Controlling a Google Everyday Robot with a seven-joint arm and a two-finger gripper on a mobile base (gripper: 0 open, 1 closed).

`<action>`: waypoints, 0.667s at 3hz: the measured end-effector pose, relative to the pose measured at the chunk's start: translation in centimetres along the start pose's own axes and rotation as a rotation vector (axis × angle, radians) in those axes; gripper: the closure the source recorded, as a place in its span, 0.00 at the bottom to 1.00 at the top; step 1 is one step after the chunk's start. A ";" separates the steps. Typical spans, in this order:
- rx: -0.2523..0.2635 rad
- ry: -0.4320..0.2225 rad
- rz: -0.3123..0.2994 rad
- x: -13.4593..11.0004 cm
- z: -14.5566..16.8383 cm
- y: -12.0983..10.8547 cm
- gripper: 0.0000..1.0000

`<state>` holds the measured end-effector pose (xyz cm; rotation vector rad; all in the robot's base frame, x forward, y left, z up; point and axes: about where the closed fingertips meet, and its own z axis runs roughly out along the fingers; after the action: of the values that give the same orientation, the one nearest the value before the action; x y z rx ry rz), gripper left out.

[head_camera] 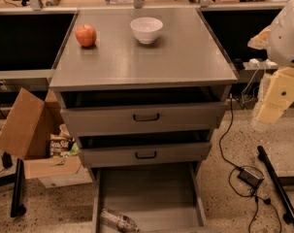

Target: Pick water bottle from bottom drawer and place on counter

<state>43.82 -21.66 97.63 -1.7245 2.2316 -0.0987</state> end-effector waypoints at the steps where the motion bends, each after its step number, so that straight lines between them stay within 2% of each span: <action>1: 0.000 0.000 0.000 0.0 0.0 0.0 0.00; 2: -0.013 -0.009 -0.046 -1.1 1.9 2.2 0.00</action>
Offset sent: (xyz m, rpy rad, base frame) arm -0.0221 0.0324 -0.0555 -0.0191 0.0455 0.1048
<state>42.51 -19.76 95.53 -1.7800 2.1912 -0.0875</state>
